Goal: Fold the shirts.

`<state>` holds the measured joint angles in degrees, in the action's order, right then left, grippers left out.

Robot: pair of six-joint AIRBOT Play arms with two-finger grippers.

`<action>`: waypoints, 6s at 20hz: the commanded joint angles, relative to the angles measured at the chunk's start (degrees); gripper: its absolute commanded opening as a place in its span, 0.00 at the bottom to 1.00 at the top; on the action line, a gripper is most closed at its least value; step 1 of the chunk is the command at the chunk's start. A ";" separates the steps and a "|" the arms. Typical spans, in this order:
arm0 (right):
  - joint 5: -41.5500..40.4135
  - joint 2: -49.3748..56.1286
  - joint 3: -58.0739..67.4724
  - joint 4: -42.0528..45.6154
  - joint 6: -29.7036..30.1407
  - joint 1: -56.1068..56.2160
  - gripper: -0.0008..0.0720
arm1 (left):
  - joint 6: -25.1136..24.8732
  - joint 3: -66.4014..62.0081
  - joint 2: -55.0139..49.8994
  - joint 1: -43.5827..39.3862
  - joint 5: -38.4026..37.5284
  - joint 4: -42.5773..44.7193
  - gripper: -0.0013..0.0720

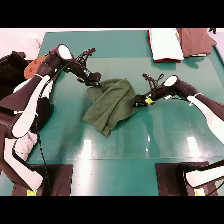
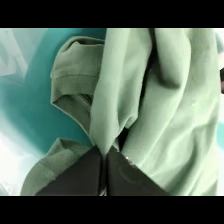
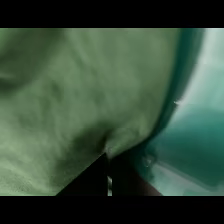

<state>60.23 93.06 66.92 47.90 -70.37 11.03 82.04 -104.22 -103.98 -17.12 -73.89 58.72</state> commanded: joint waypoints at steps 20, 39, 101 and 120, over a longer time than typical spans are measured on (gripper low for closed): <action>21.35 -34.93 33.33 15.13 -4.85 -9.31 0.03 | -2.58 -2.62 37.57 1.16 2.29 2.58 0.05; 19.15 -16.72 -4.48 14.82 -6.32 -25.57 0.60 | -2.54 31.63 34.23 1.22 7.30 18.73 0.06; 23.87 -13.51 20.83 14.62 -9.99 -24.33 0.56 | 6.84 34.97 27.17 21.92 4.02 22.77 0.72; 21.18 -17.88 9.46 14.58 -9.11 -24.33 0.54 | -6.36 35.76 27.17 21.92 12.22 -0.46 0.46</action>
<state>81.03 75.22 76.44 62.50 -79.48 -13.30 76.64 -68.47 -76.16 4.78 -62.22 63.88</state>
